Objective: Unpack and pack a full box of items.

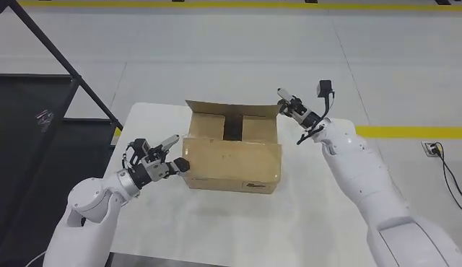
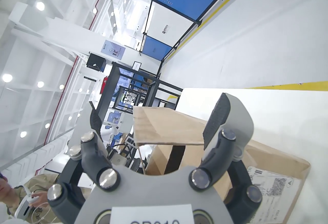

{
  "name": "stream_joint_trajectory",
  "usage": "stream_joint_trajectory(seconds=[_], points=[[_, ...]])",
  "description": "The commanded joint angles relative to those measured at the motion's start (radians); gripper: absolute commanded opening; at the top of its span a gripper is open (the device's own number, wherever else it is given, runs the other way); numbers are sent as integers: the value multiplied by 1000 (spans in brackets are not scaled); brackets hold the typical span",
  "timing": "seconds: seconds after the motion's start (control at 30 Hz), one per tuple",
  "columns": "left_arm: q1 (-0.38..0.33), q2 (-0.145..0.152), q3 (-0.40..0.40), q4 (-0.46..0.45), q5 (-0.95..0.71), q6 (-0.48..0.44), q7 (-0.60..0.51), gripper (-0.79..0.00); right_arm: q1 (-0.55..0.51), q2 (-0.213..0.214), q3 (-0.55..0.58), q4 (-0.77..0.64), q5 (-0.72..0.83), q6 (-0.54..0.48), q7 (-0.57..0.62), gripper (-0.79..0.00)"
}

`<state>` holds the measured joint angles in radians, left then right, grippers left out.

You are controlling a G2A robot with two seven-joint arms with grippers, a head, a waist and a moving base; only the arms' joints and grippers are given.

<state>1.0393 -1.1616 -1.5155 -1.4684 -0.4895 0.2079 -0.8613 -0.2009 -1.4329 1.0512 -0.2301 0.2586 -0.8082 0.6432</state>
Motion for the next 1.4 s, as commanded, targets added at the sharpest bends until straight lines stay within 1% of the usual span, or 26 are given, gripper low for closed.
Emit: stream_joint_trajectory(seconds=[0.0,0.17,0.3,0.43,0.5,0.63,0.73,0.8,1.03,1.23,1.37], points=[[3,-3,9,-7,-10,4,52,0,1,6,9,-8,13,-22,58,0],[16,-7,30,-38,-7,-26,139,0,-5,18,28,-32,49,-83,177,0],[27,-9,45,-55,1,-48,183,0,-9,27,43,-52,87,-94,274,0],[30,-11,60,-60,8,-56,220,0,-15,35,44,-90,105,-35,333,0],[29,-13,67,-61,14,-63,243,0,-8,37,38,-90,96,12,369,0],[27,-15,83,-65,42,-79,298,0,3,32,24,-97,83,114,412,0],[26,-18,95,-70,45,-87,320,0,6,28,18,-108,95,165,493,0],[27,-19,103,-74,53,-97,341,0,7,25,12,-110,94,189,523,0],[24,-27,133,-74,80,-126,422,0,-2,4,-23,-126,69,271,525,0],[19,-36,163,-69,121,-158,507,0,-10,-8,-31,-131,87,302,552,0],[11,-41,181,-61,130,-169,536,0,-15,-13,-37,-135,89,316,571,0]])
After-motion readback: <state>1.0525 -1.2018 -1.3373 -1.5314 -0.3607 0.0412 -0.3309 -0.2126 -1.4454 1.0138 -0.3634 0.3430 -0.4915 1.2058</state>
